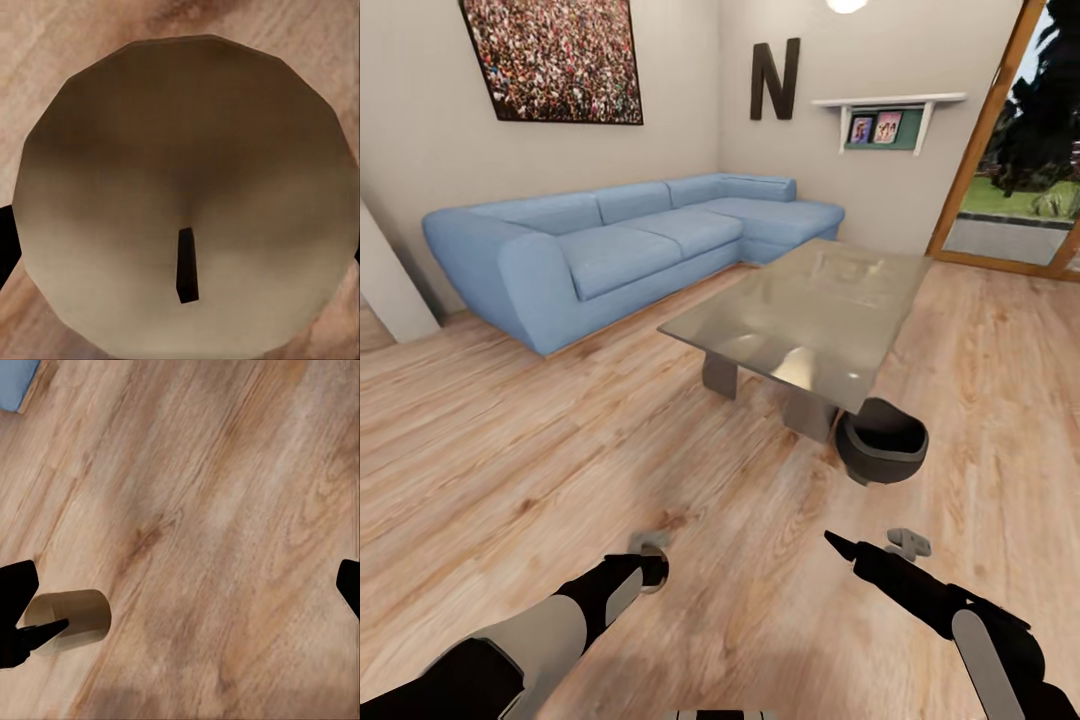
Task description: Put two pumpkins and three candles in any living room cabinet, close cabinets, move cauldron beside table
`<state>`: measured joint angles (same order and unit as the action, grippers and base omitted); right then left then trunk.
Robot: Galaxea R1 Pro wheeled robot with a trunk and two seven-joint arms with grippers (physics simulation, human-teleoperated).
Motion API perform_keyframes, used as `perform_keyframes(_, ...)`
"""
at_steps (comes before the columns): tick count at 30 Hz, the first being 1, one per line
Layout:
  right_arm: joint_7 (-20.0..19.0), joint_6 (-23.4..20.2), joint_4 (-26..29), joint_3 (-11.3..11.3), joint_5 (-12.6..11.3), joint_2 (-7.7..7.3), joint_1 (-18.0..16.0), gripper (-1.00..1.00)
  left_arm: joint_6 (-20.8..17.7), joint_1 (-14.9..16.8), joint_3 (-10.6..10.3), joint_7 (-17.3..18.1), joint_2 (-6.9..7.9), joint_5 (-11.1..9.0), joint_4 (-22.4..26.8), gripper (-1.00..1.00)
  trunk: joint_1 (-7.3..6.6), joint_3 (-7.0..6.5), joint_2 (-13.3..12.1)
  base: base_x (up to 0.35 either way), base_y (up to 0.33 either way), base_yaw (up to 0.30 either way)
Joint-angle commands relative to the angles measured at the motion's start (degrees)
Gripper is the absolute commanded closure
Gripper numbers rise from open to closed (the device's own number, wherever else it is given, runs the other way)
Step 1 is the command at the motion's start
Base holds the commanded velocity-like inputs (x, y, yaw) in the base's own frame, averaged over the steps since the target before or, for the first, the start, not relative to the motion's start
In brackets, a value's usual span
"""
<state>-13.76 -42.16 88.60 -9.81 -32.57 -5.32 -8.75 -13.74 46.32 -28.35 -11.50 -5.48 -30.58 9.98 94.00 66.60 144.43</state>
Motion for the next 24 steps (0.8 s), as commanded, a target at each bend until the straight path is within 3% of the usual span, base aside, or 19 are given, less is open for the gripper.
perform_keyframes(1, -0.3, -0.3, -0.1, -0.1, 0.1, 0.02, 0.0, -1.0, -0.3, 0.0, -0.5, -0.4, 0.03, -0.6, 0.1, 1.0, -0.03, -0.23, 0.0, 0.0, 0.0, -0.264)
perform_keyframes(24, -0.8, -0.1, -1.5, -0.2, 0.0, -0.03, 0.0, -1.0, -0.1, 0.0, -0.6, -0.7, 0.03, -0.4, 0.1, 1.0, -0.63, -6.43, -0.3, 0.0, 0.0, -0.264)
